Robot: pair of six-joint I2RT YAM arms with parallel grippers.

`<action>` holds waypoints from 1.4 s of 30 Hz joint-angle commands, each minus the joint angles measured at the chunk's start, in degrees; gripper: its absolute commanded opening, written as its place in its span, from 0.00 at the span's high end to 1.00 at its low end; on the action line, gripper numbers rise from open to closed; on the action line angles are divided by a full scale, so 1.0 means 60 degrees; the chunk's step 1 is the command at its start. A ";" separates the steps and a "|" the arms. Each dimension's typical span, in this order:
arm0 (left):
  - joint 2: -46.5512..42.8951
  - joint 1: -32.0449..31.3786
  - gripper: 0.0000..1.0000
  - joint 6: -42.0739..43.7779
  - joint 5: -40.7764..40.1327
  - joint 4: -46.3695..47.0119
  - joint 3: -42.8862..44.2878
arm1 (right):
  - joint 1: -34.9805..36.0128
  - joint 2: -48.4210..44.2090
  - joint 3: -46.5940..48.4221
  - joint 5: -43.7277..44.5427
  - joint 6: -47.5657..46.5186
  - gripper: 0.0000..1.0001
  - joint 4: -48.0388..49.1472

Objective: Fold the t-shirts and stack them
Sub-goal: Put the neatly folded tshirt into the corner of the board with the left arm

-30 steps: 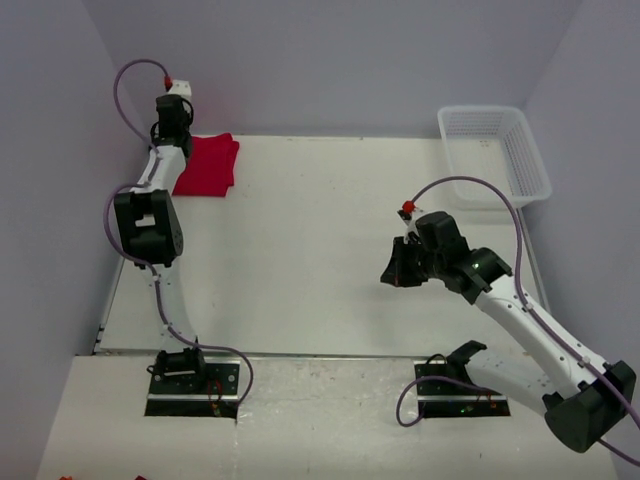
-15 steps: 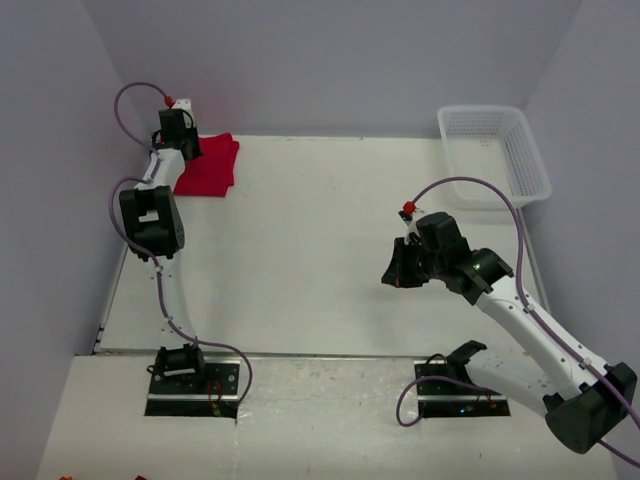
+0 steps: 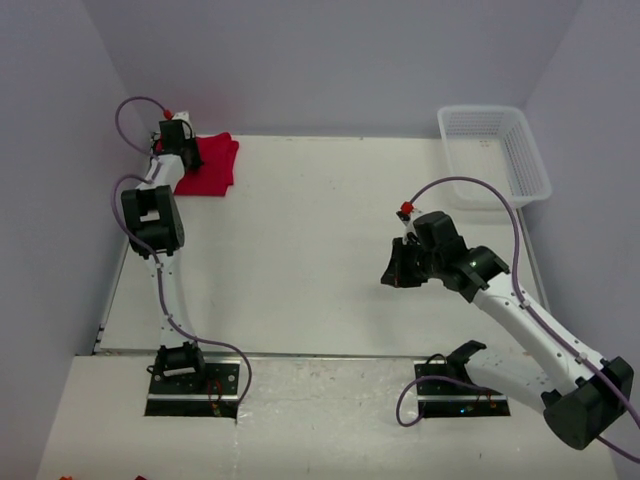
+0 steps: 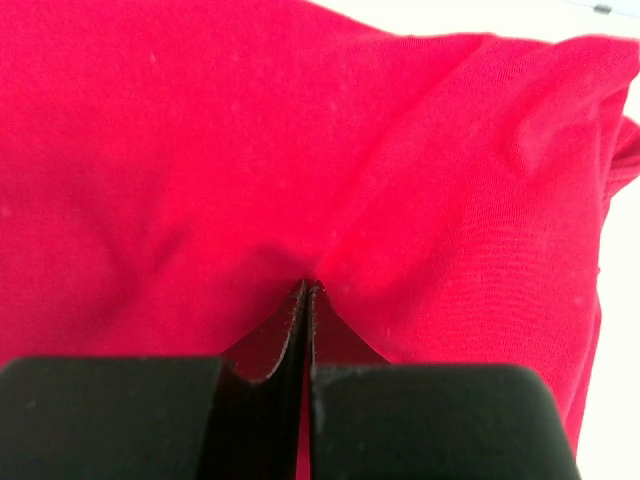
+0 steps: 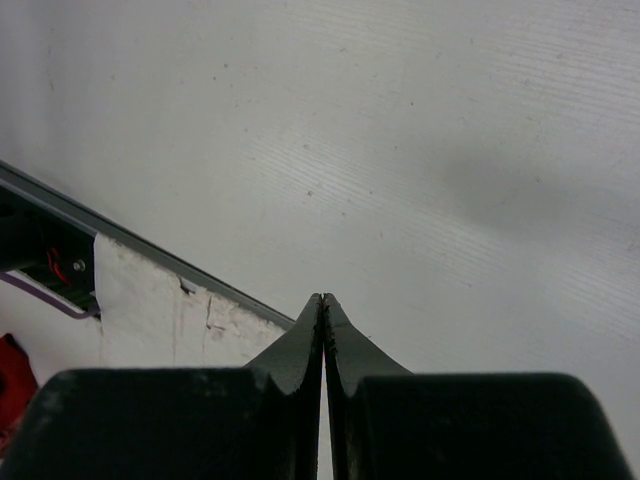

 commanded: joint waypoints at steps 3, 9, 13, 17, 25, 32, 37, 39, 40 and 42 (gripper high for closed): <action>0.0322 0.0339 1.00 -0.0162 0.0249 0.0128 0.0651 | 0.0041 0.0293 0.0193 0.0215 -0.0031 1.00 0.0052; 0.0410 0.0500 1.00 -0.0045 0.0394 0.0041 0.1002 | 0.0026 0.0469 0.0193 0.0069 -0.0002 1.00 0.0198; 0.0293 0.0515 1.00 0.0058 0.0701 0.0172 0.0901 | 0.0026 0.0528 0.0135 0.0025 0.0056 1.00 0.0271; -0.0248 0.0501 0.81 0.0058 0.1112 0.0786 0.0213 | 0.0041 0.0441 0.0003 -0.0034 0.0130 1.00 0.0345; -0.2385 0.0238 0.25 0.0190 0.1509 0.1695 -0.1338 | 0.0085 -0.0072 -0.0217 0.0024 0.0320 1.00 0.0374; -0.4890 -0.0348 0.15 0.0087 0.1216 0.1697 -0.2337 | 0.0304 -0.1009 0.0002 0.0244 0.0496 1.00 0.0111; -0.6078 -0.0817 0.18 -0.0322 0.1287 0.0716 -0.2483 | 0.0436 -0.1478 0.0281 0.0463 0.0510 1.00 -0.0284; -0.6605 -0.1079 0.24 -0.0746 0.1942 0.0321 -0.2978 | 0.0436 -0.1479 0.0369 0.0493 0.0452 1.00 -0.0387; -0.6810 -0.1226 0.25 -0.0806 0.2078 0.0246 -0.3243 | 0.0480 -0.1493 0.0384 0.0595 0.0423 1.00 -0.0359; -0.7702 -0.1853 0.25 -0.0909 0.2021 0.0143 -0.4253 | 0.0466 -0.1567 0.0530 0.0858 0.0350 1.00 -0.0417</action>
